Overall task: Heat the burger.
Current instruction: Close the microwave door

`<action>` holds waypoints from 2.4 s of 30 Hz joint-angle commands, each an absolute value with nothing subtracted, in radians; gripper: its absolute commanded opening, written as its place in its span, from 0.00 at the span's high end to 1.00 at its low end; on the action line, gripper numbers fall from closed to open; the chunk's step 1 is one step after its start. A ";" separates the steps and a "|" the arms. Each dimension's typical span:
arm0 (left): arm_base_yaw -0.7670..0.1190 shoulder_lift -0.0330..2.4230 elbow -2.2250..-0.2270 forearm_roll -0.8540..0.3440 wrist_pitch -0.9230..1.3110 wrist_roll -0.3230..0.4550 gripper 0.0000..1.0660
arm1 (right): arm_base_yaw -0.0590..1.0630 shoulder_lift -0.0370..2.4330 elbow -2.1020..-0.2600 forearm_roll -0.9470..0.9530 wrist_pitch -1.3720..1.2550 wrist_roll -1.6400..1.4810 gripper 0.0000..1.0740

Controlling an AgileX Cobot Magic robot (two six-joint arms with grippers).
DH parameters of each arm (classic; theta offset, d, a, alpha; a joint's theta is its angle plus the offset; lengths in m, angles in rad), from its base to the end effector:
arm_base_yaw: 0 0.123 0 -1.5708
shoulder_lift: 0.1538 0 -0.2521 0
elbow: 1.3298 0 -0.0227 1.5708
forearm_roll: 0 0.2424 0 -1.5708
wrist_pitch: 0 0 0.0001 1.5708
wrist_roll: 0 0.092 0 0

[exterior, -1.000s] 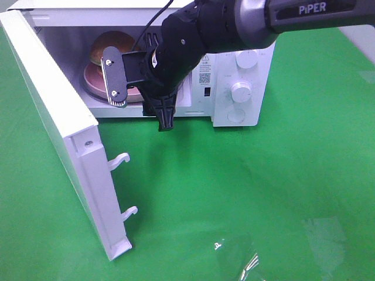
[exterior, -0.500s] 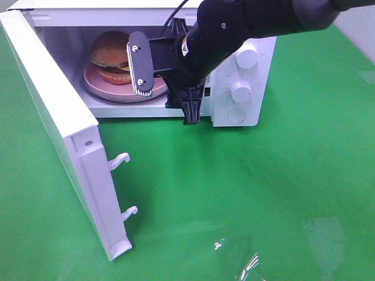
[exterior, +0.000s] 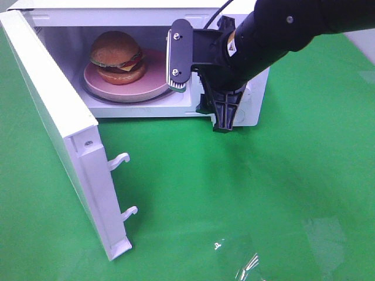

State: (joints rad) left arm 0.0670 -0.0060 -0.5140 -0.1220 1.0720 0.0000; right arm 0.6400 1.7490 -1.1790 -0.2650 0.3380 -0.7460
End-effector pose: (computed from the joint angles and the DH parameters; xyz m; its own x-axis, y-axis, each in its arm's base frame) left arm 0.0192 -0.0086 0.2762 -0.4454 -0.0882 -0.8910 0.0028 0.9950 -0.0999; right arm 0.3020 0.2149 0.2025 0.1437 -0.9359 -0.3217 -0.7848 0.0903 -0.6132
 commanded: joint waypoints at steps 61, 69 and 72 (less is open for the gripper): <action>0.070 -0.021 -0.514 -0.127 1.065 -0.010 0.09 | 0.366 0.518 -0.523 -0.095 1.016 0.159 0.29; 0.070 -0.021 -0.514 -0.127 1.065 -0.009 0.09 | 0.208 0.260 -0.492 -0.072 0.962 0.150 0.29; 0.070 -0.021 -0.514 -0.127 1.065 -0.010 0.09 | 0.188 0.217 -0.492 -0.072 0.962 0.150 0.29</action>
State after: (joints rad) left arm 0.0670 -0.0060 -0.5140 -0.1220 1.0720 0.0000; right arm 0.1980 0.2310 -0.4940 -0.0790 0.9690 0.1430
